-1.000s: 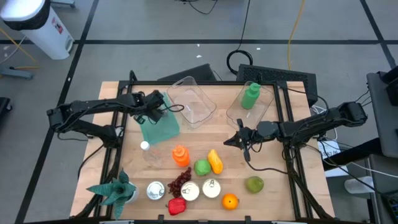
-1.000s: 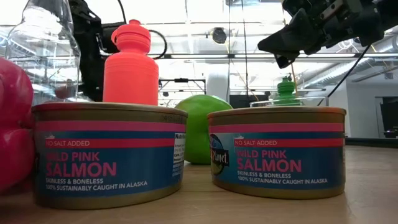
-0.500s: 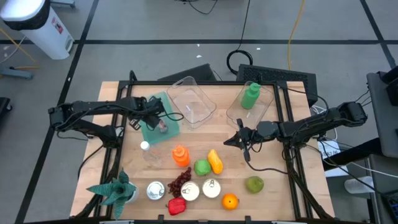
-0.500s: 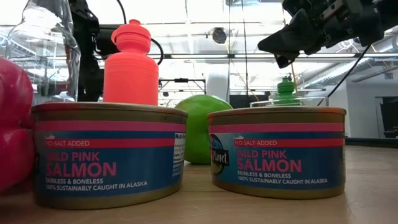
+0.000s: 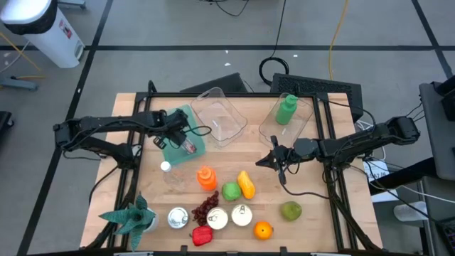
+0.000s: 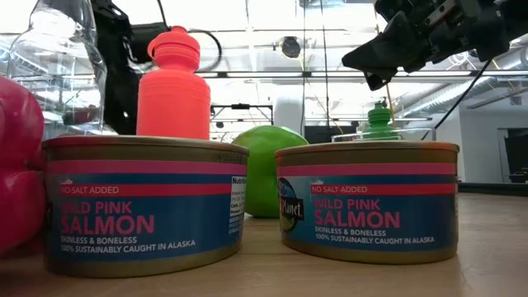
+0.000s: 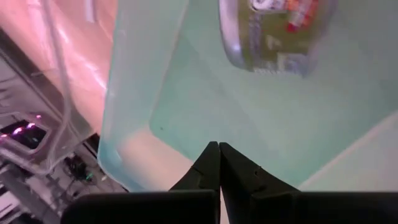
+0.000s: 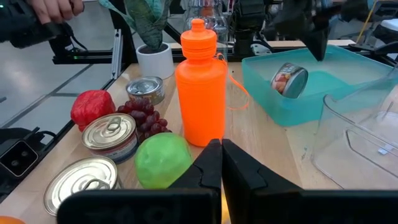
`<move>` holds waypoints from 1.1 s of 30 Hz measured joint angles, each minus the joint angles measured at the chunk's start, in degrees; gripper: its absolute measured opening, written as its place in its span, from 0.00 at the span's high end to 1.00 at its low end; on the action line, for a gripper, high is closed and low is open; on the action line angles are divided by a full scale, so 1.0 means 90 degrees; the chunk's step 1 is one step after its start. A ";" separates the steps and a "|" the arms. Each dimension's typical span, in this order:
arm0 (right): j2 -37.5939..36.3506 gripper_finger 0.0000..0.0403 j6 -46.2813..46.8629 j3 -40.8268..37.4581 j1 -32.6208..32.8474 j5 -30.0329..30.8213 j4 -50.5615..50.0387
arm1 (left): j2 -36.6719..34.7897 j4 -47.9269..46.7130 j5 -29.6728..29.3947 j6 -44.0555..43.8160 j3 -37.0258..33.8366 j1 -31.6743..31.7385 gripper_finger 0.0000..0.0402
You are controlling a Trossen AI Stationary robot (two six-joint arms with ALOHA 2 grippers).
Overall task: Pick & Place Food Item
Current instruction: Put the green tuna can into the green bin
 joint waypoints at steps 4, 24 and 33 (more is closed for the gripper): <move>0.0000 1.00 -0.0007 0.0000 0.0000 0.0000 0.0000 | -0.0372 -0.0179 0.0424 -0.0178 0.0007 -0.0106 0.99; 0.0000 1.00 -0.0024 0.0000 0.0000 0.0167 0.0000 | -0.0402 0.0201 0.2193 -0.0717 0.0004 -0.0664 0.99; 0.0000 1.00 -0.0024 0.0000 0.0000 0.0163 -0.0002 | 0.0295 0.0770 0.2136 -0.0747 -0.0022 -0.0638 0.99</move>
